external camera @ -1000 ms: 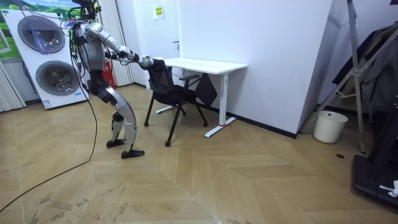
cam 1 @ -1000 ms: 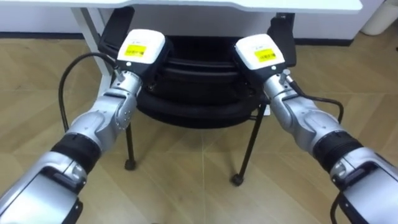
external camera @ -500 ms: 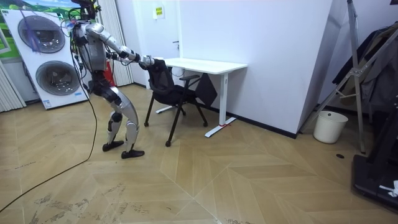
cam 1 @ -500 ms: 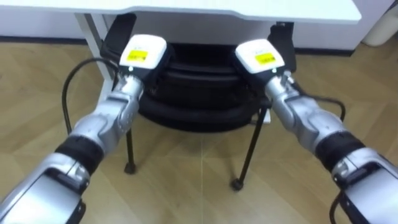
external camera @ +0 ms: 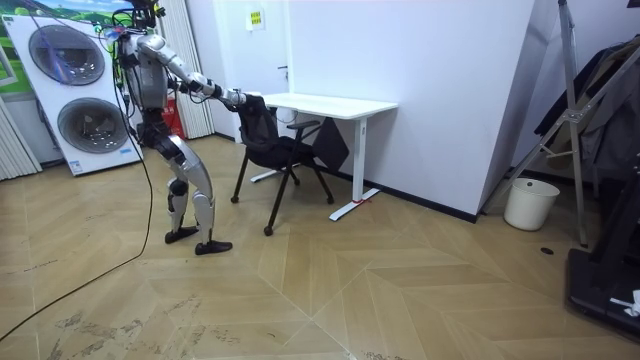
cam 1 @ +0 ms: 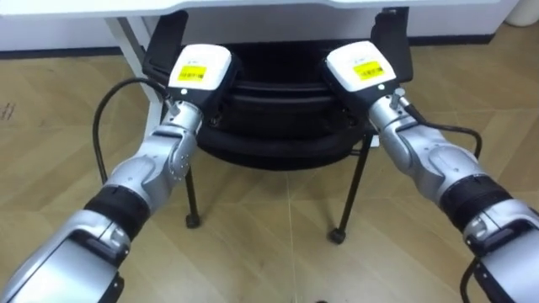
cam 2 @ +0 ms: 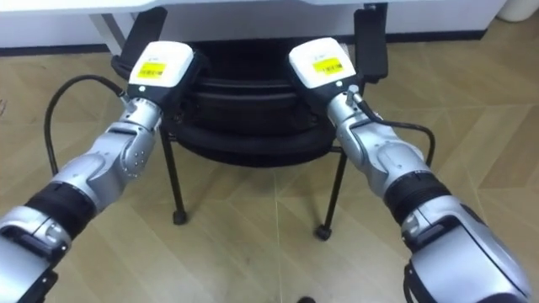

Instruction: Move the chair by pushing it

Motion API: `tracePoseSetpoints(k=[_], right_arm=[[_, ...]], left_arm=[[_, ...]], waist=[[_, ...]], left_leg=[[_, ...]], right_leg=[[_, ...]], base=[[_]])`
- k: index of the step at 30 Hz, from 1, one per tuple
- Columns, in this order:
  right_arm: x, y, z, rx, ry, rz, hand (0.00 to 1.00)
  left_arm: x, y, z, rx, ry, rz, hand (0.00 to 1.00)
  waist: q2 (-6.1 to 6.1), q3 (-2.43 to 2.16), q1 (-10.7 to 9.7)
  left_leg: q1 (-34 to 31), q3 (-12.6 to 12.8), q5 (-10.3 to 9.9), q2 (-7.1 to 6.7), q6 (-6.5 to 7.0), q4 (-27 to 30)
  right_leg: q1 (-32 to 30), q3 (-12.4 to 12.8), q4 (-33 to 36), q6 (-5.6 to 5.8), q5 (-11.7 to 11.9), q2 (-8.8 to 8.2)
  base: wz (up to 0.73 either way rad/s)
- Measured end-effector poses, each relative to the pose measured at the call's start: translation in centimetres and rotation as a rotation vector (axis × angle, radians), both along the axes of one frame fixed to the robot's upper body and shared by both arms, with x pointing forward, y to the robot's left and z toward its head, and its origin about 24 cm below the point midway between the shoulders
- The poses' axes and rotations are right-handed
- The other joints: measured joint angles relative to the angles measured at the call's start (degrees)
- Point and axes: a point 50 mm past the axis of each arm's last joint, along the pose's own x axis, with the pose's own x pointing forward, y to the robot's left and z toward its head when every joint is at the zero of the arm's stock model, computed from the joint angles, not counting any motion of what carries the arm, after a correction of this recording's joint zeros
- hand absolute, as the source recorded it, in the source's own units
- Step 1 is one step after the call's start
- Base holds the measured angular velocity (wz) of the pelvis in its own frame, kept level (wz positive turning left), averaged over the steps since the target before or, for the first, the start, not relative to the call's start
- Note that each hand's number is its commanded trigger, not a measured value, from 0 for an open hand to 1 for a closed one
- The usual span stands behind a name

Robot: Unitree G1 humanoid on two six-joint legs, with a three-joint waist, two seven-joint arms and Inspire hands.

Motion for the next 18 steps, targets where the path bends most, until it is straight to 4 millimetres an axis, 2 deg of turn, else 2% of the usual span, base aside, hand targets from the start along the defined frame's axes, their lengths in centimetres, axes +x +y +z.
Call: tracePoseSetpoints(k=[2, 6, 8, 13, 18], right_arm=[[-0.1, 0.2, -0.4, 0.002, 0.014, -0.002, 0.0], [-0.1, 0.1, -0.8, 0.036, 0.097, -0.044, 0.0], [0.0, 0.1, -1.4, 0.071, 0.159, -0.084, 0.0], [0.2, -0.3, -1.4, 0.147, 0.197, -0.143, 0.0], [0.1, -0.5, -1.8, 0.158, 0.235, -0.162, 0.0]], left_arm=[[-0.2, 0.0, -0.4, -0.002, 0.011, 0.002, 0.0], [-0.2, -0.3, -0.8, -0.052, 0.067, 0.016, 0.0], [-0.2, -0.4, -0.9, -0.093, 0.111, 0.024, 0.0], [-0.1, -0.7, -0.6, -0.148, 0.131, 0.02, 0.0], [-0.1, -0.9, -0.6, -0.216, 0.168, 0.023, 0.0]], waist=[[-0.35, -0.22, 0.44], [-1.11, -0.73, 0.29], [-1.76, -1.34, 0.51], [-1.89, -1.47, 0.37], [-2.31, -1.61, 0.08]], left_leg=[[1.29, 1.27, 0.26, -0.26, 0.39, -1.09], [3.54, 1.58, 0.77, -0.98, 0.94, -3.24], [4.62, 1.84, 0.89, -0.81, 0.99, -4.1], [4.8, 1.74, 1.23, -0.88, 1.47, -4.64], [6.15, 1.38, 1.37, -0.98, 1.59, -5.58]], right_leg=[[0.27, 1.85, -0.67, 0.5, 0.6, 0.25], [1.64, 3.51, -1.71, 1.22, 1.08, 0.35], [2.82, 4.57, -3.49, 1.6, 1.77, 1.31], [4.04, 4.75, -6.31, 2.13, 3.52, 1.89], [5.34, 5.99, -7.24, 2.48, 3.72, 2.42]], base=[[-0.2], [-0.04], [-0.07], [0.0], [0.04]])
